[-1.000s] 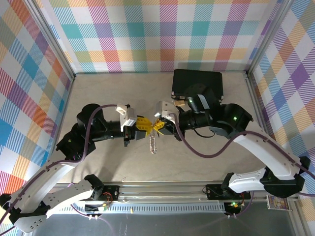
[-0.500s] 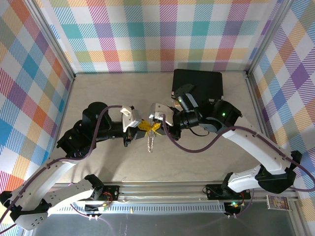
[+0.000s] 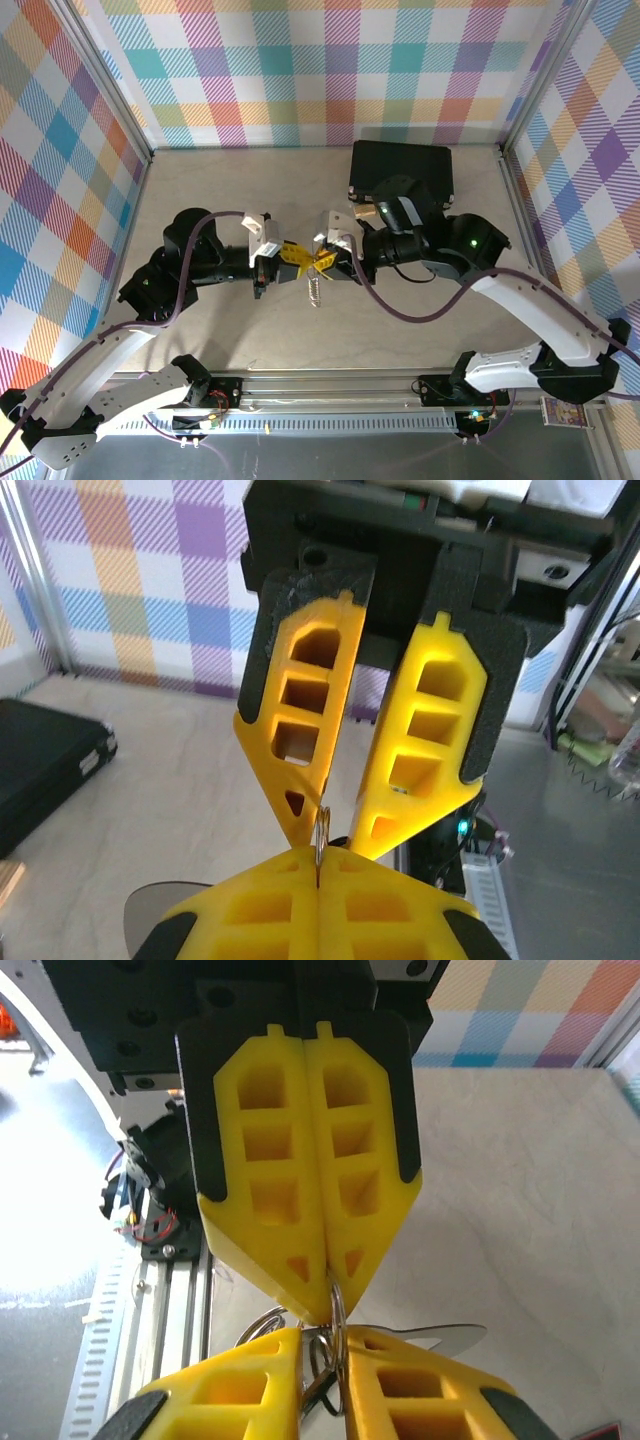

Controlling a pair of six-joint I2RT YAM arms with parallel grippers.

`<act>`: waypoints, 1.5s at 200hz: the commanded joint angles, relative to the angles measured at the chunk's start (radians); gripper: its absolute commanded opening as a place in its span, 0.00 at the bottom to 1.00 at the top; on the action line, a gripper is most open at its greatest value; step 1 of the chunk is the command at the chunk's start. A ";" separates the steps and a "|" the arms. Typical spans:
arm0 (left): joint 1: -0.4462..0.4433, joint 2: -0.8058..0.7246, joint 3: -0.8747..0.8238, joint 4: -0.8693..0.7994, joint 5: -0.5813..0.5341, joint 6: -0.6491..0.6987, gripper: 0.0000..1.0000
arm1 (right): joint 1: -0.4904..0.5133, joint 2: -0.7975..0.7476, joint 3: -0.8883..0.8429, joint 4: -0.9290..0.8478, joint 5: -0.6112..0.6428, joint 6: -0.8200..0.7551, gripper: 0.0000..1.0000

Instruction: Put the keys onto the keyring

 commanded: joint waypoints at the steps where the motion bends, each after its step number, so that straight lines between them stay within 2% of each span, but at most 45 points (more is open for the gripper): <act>1: 0.002 -0.024 -0.006 0.138 0.064 -0.053 0.00 | 0.009 -0.032 -0.025 0.066 -0.034 0.032 0.19; 64: 0.003 -0.027 -0.027 0.195 0.102 -0.100 0.00 | 0.002 -0.060 -0.036 0.107 -0.061 0.043 0.15; 108: 0.002 -0.031 -0.040 0.207 0.102 -0.105 0.00 | 0.001 -0.062 -0.039 0.122 -0.096 0.053 0.21; 147: 0.002 -0.032 -0.056 0.218 0.101 -0.111 0.00 | 0.000 -0.060 -0.052 0.127 -0.090 0.051 0.12; 171: 0.003 -0.018 -0.055 0.212 0.098 -0.102 0.00 | -0.008 -0.044 -0.049 0.121 -0.074 0.037 0.00; 202: 0.001 -0.018 -0.051 0.203 0.076 -0.093 0.00 | -0.010 -0.039 -0.042 0.114 -0.041 0.024 0.00; 253: 0.001 0.012 0.006 0.055 0.032 0.009 0.00 | -0.011 -0.009 0.002 0.033 -0.021 -0.029 0.00; 300: 0.002 0.032 0.031 0.037 0.037 0.029 0.09 | -0.011 0.010 0.021 0.008 -0.042 -0.054 0.00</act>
